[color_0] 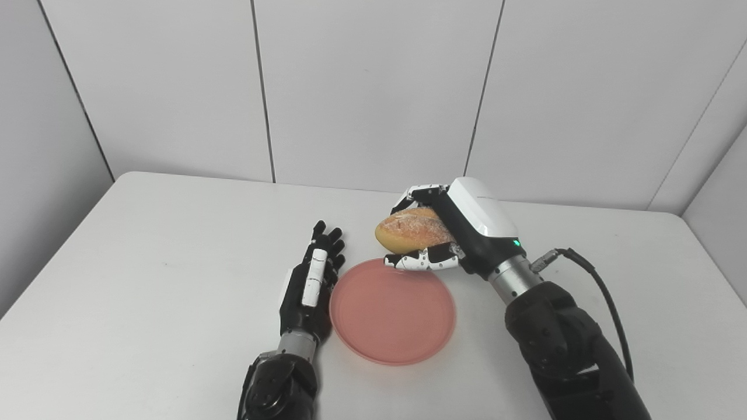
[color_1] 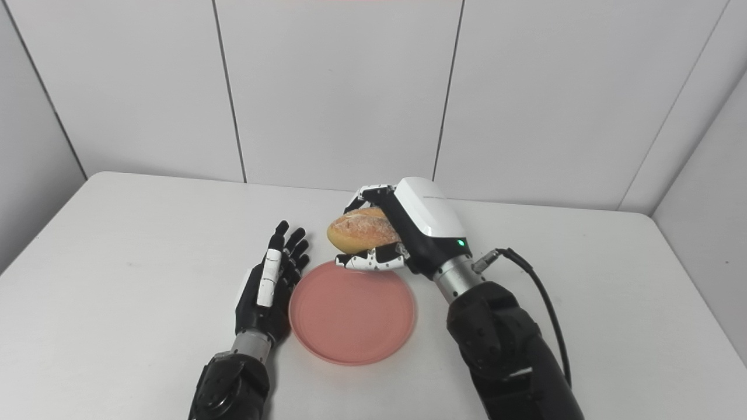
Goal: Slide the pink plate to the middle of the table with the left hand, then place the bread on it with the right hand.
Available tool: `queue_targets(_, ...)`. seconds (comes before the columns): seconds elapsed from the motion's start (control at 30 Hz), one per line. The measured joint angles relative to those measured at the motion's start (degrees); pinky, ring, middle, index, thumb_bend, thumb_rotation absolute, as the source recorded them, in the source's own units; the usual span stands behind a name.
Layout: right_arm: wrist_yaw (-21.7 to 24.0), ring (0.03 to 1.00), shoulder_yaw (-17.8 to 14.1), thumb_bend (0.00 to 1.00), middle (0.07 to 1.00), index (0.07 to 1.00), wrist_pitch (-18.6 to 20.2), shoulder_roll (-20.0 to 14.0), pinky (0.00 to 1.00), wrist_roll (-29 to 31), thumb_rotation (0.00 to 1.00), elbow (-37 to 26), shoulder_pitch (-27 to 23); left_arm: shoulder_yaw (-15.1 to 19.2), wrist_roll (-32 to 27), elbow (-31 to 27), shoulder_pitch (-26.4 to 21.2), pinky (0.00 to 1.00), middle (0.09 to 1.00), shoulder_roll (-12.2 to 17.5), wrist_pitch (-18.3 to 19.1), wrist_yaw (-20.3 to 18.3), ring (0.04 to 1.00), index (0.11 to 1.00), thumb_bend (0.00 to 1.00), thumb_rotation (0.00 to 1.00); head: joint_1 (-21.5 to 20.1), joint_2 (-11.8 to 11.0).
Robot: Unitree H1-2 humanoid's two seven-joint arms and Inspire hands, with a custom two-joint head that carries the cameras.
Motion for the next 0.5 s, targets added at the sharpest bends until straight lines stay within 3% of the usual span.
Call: queue_targets(0.5, -1.58, 0.188, 4.08, 0.51, 0.27, 0.476, -0.52, 1.17, 0.13, -2.01, 0.16, 7.87, 0.55, -0.01, 0.01, -0.38, 0.1, 1.0, 0.935, -0.01, 0.67, 0.03, 0.969, 1.0, 0.93, 0.75, -0.53, 0.26)
